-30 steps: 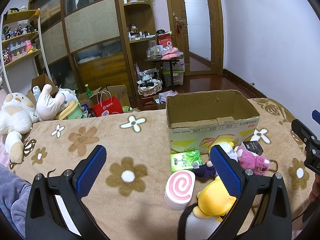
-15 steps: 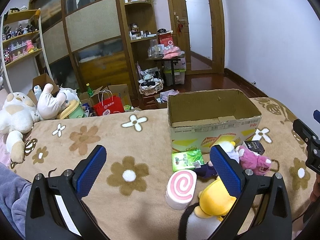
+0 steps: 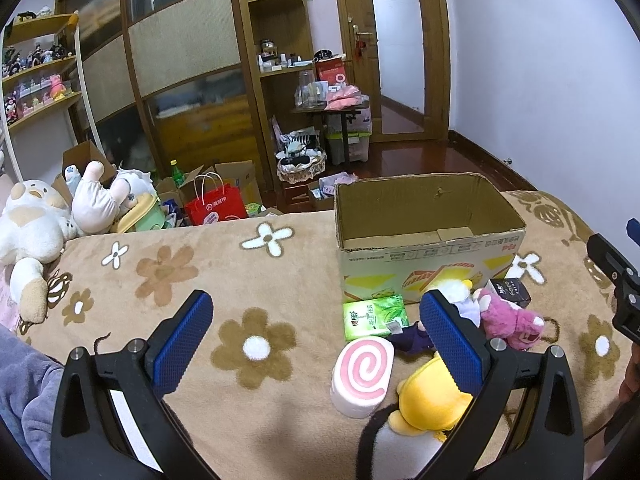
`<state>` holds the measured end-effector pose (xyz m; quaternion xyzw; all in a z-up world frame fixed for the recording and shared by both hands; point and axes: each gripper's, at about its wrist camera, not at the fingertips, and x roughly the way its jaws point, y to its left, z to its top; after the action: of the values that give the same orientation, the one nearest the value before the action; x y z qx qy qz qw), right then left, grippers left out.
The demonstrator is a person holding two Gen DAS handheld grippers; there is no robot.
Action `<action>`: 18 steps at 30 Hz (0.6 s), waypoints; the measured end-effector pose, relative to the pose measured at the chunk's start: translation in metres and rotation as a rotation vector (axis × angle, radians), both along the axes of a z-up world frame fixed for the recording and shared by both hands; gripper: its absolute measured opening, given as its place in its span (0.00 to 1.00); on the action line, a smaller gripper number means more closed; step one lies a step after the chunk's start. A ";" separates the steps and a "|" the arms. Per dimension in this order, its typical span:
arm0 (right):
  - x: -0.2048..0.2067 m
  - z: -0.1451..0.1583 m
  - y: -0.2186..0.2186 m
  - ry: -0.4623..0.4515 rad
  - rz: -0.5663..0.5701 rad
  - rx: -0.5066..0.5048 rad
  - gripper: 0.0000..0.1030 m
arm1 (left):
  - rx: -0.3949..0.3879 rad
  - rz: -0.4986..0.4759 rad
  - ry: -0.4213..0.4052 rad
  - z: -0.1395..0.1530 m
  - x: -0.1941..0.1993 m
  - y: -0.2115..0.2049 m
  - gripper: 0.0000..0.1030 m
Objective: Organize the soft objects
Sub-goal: 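Lower the left tool onto the pink swirl cushion while the right tool approaches the pink bear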
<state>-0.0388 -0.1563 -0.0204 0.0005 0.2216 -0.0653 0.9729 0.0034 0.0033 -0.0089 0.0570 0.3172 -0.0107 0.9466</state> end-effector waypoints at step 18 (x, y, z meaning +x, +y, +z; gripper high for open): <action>0.038 -0.022 -0.009 0.079 -0.003 0.075 1.00 | -0.013 -0.009 0.187 -0.029 0.044 -0.007 0.99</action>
<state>-0.0006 -0.1654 -0.0428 0.0346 0.2623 -0.0586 0.9626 0.0472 -0.0038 -0.0376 0.0509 0.4038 -0.0221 0.9132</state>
